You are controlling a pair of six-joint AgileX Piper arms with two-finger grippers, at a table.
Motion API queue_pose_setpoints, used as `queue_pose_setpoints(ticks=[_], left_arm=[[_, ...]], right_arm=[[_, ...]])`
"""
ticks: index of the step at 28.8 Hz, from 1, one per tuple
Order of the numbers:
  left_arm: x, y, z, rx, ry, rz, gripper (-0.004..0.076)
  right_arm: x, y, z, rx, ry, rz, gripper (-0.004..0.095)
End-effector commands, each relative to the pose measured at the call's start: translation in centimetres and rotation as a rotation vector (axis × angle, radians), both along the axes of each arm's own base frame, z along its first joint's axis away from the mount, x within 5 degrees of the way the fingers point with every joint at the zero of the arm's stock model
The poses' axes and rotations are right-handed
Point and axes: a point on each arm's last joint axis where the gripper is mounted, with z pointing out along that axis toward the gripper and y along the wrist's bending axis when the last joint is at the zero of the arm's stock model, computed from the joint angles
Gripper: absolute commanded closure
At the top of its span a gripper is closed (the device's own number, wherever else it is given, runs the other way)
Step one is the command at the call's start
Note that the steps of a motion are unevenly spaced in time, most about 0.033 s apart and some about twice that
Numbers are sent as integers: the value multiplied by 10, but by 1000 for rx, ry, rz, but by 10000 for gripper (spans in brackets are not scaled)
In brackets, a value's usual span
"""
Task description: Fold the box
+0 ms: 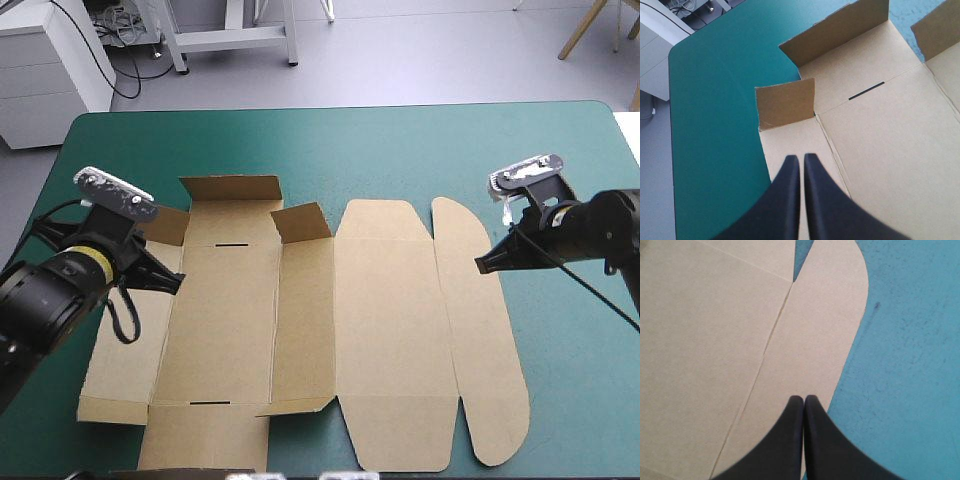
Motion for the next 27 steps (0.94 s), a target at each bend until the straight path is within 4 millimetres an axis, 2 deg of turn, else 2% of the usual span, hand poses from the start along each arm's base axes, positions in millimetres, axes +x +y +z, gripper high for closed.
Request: queue_pose_setpoints(ticks=[1, 4, 7, 13, 17, 18, 22, 27], left_arm=[[23, -1, 13, 20, -46, 32, 706], [48, 12, 3, 3, 38, 85, 706], [65, 32, -7, -56, 100, 99, 706], [78, 93, -20, -207, 167, 255, 706], [71, 137, -21, -263, 146, 354, 706], [66, 151, -21, -273, 134, 398, 706], [49, 187, -19, -356, 85, 523, 706], [41, 216, -18, -490, -11, 495, 706]], right_arm=[[-26, -3, 11, 43, -116, -11, 927], [-46, -5, 6, 48, -129, -18, 927], [-55, -6, 2, 46, -164, -23, 927], [-59, -7, -1, 54, -186, -30, 927], [-59, -7, -2, 57, -178, -34, 927], [-59, -7, -2, 57, -178, -34, 927], [-59, -7, -2, 57, -178, -34, 927], [-59, -7, -2, 61, -175, -34, 927]])
